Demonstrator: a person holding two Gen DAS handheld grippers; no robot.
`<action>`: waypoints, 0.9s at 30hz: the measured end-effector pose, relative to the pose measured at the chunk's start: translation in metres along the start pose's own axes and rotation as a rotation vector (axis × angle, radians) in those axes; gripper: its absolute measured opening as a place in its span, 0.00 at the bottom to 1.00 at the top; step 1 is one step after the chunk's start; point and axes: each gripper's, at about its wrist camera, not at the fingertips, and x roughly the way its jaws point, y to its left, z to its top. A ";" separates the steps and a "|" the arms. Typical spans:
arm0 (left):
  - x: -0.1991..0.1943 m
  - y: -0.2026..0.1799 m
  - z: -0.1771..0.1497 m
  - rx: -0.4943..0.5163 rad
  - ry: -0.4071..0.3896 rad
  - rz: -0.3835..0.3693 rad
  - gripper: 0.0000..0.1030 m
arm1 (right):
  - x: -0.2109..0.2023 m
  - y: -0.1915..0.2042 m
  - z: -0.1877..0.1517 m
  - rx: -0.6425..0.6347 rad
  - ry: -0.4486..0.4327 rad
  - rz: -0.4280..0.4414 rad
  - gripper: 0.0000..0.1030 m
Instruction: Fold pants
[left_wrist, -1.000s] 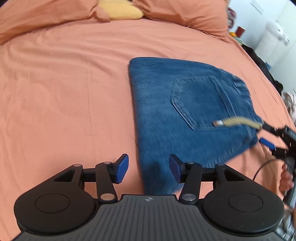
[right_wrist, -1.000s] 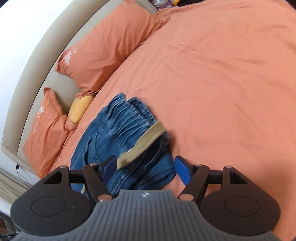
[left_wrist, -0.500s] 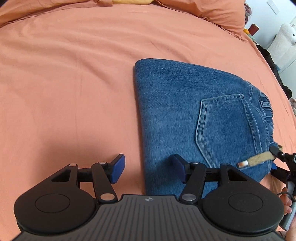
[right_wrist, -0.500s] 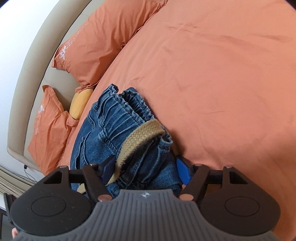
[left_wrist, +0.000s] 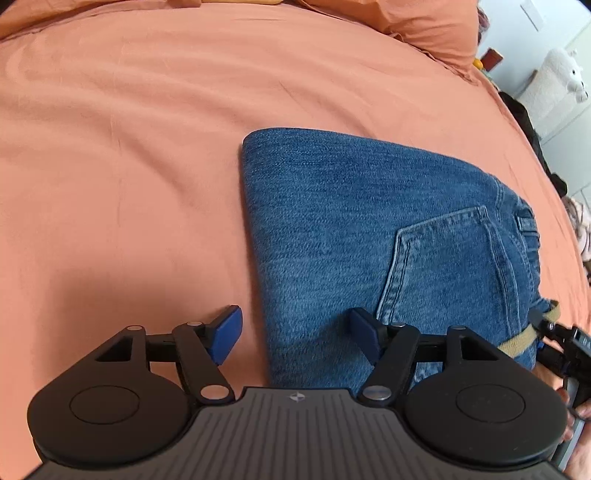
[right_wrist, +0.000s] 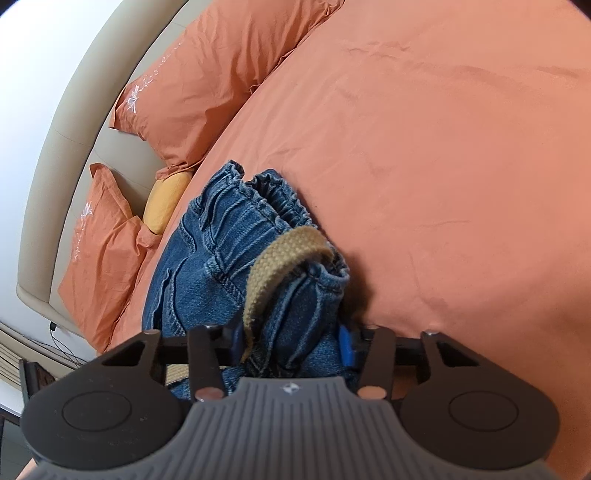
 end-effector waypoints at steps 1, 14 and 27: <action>0.000 0.000 0.000 -0.006 -0.005 -0.009 0.69 | 0.000 0.000 0.000 0.003 -0.001 0.009 0.37; -0.024 -0.039 0.000 0.065 -0.095 0.108 0.06 | -0.011 0.000 0.000 -0.037 -0.019 0.040 0.27; -0.115 -0.056 -0.014 0.135 -0.194 0.181 0.06 | -0.059 0.064 -0.032 -0.245 -0.078 0.116 0.22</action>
